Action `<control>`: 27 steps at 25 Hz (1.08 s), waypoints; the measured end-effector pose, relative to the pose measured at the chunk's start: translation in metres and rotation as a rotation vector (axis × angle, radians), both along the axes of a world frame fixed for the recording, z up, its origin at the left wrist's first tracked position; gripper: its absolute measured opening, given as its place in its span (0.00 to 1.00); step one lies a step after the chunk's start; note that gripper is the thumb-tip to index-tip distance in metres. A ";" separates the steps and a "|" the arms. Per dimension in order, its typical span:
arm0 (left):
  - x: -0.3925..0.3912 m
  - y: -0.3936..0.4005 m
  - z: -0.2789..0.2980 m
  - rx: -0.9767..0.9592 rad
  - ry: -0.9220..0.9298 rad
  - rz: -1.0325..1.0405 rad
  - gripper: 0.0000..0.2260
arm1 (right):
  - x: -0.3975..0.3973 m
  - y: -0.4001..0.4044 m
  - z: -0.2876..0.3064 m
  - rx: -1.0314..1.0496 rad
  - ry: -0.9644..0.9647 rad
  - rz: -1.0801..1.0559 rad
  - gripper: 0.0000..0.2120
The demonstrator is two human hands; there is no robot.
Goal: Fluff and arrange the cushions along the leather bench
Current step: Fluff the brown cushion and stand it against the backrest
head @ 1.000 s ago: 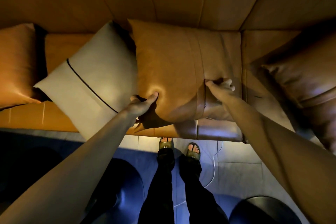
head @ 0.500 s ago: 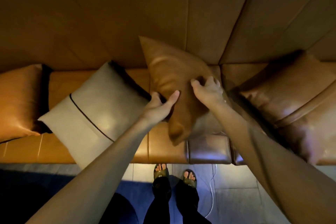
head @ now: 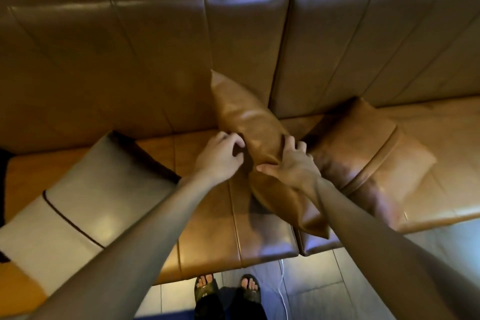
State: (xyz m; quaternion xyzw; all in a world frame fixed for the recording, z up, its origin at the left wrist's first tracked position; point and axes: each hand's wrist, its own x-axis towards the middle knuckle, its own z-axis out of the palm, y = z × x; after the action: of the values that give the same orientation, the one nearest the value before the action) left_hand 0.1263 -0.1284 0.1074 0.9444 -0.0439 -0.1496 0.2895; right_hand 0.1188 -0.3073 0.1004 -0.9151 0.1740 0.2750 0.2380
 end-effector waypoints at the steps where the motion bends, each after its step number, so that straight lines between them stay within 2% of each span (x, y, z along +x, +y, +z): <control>1: 0.006 0.004 0.002 0.061 -0.034 -0.047 0.14 | 0.001 -0.001 0.001 0.009 -0.016 0.013 0.47; 5: 0.018 0.018 0.013 0.299 -0.139 -0.214 0.39 | 0.009 -0.011 0.016 0.098 -0.084 0.112 0.35; 8: 0.027 0.027 0.022 0.475 -0.285 -0.305 0.49 | 0.022 -0.027 0.036 0.086 -0.054 0.321 0.33; 9: 0.032 0.031 0.029 0.536 -0.291 -0.330 0.51 | 0.030 -0.030 0.044 0.099 -0.037 0.402 0.33; 11: 0.042 0.041 0.040 0.642 -0.174 -0.353 0.55 | 0.045 -0.030 0.053 0.141 -0.018 0.507 0.32; 13: 0.043 0.049 0.042 0.670 -0.015 -0.353 0.54 | 0.057 -0.024 0.052 0.110 0.029 0.549 0.35; 15: 0.033 0.061 0.036 0.658 0.065 -0.376 0.50 | 0.051 -0.015 0.042 0.113 0.078 0.601 0.41; 18: 0.023 0.077 0.025 0.642 0.039 -0.406 0.49 | 0.032 -0.021 0.024 0.124 0.046 0.550 0.46; 21: 0.035 0.095 0.033 0.673 0.071 -0.360 0.49 | 0.016 -0.044 0.035 -0.089 -0.080 0.384 0.45; 24: 0.039 0.104 0.033 0.685 0.047 -0.283 0.43 | -0.004 -0.053 0.048 -0.286 0.078 0.445 0.52; 25: 0.037 0.102 0.031 0.647 0.025 -0.250 0.40 | -0.008 -0.053 0.046 -0.316 0.113 0.477 0.52; 27: 0.036 0.098 0.031 0.566 0.017 -0.198 0.36 | -0.004 -0.051 0.048 -0.330 0.031 0.496 0.46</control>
State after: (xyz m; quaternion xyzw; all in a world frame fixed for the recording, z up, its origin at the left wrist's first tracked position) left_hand 0.1627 -0.0308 0.1380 0.9773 -0.0900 -0.1916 -0.0007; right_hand 0.1145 -0.3588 0.1483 -0.9516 -0.0092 0.3069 0.0089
